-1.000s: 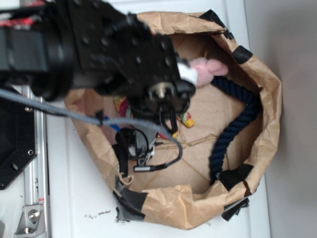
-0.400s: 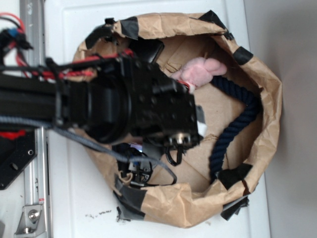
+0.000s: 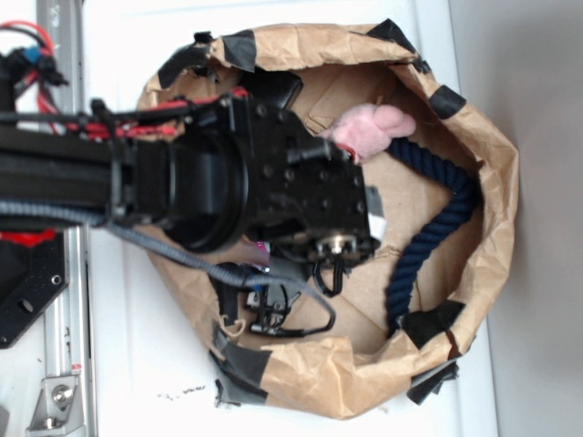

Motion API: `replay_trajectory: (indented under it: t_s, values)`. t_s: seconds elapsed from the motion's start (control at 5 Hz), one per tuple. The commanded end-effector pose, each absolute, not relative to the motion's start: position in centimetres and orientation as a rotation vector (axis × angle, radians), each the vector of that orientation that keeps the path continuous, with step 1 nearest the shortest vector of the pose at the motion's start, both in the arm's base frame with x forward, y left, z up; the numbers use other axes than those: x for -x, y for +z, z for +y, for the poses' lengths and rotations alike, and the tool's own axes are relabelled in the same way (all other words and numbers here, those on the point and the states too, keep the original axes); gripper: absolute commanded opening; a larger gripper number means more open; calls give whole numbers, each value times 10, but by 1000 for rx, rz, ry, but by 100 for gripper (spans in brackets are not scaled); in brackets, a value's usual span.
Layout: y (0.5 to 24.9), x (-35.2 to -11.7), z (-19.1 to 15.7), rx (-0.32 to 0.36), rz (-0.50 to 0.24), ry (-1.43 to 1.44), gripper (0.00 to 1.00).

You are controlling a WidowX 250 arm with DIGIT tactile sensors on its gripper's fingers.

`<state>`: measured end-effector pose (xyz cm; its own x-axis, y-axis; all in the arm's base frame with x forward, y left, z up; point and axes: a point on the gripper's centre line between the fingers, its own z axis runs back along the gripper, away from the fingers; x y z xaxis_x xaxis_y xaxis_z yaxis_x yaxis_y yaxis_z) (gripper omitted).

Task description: Grab the multicolored rope.

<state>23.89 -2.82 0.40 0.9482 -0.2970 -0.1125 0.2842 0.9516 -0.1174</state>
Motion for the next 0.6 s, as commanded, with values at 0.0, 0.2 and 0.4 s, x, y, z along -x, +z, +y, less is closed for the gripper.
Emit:
replay_trajectory:
  t_s: [0.0, 0.2, 0.4]
  values:
    - [-10, -246, -10, 116, 119, -309, 0]
    - [-5, -250, -6, 119, 115, -295, 0]
    - [10, -255, 0, 109, 78, -268, 0]
